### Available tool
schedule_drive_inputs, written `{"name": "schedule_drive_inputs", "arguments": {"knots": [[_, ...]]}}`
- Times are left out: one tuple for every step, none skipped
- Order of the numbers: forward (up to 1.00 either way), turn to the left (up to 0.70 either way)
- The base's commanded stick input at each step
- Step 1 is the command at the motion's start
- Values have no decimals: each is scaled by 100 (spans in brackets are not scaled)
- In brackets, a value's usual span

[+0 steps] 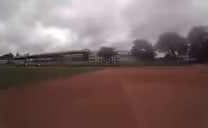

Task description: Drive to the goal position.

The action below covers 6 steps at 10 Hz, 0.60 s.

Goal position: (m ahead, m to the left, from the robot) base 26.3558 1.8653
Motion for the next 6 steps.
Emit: {"name": "schedule_drive_inputs", "arguments": {"knots": [[70, 0], [70, 0], [70, 0], [70, 0], [70, 0], [70, 0]]}}
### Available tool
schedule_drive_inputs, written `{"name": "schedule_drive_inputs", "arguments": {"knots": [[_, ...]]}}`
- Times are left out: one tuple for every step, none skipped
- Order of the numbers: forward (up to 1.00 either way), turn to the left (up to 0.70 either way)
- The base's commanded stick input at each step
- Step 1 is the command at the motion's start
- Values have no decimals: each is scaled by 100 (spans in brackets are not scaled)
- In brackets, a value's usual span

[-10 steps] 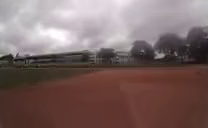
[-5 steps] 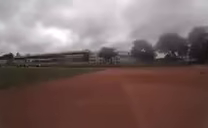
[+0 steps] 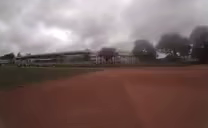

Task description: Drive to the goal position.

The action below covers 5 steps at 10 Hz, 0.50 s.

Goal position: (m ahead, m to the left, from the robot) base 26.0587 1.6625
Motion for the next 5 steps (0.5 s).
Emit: {"name": "schedule_drive_inputs", "arguments": {"knots": [[70, 0], [70, 0], [70, 0], [70, 0], [70, 0]]}}
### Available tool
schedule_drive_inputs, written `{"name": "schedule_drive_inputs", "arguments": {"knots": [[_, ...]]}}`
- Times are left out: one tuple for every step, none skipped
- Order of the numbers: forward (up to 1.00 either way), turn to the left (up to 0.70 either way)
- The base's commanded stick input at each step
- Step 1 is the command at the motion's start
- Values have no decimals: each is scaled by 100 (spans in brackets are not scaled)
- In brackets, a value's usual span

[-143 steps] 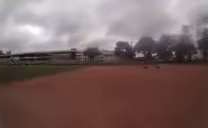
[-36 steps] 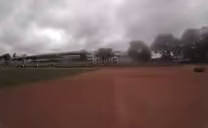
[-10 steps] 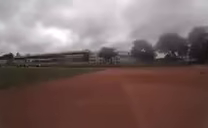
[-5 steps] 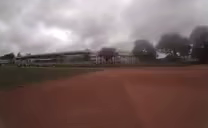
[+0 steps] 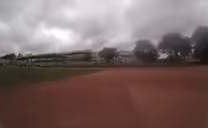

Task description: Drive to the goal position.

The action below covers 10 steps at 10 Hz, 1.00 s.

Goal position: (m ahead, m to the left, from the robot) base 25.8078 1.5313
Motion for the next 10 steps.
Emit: {"name": "schedule_drive_inputs", "arguments": {"knots": [[70, 0], [70, 0], [70, 0], [70, 0], [70, 0], [70, 0], [70, 0], [70, 0], [70, 0], [70, 0]]}}
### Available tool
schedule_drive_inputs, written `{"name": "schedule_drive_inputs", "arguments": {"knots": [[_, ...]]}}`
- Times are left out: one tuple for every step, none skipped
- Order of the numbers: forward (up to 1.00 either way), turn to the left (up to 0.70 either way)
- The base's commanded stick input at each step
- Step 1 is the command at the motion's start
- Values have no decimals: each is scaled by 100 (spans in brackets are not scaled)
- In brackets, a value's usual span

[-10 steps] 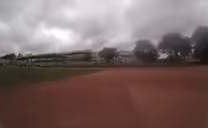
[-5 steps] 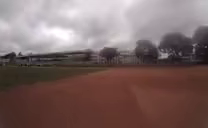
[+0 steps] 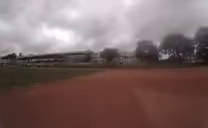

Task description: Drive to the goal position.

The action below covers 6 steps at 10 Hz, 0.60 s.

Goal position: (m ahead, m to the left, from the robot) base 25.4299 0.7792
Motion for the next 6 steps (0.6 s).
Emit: {"name": "schedule_drive_inputs", "arguments": {"knots": [[70, 0], [70, 0], [70, 0], [70, 0], [70, 0], [70, 0]]}}
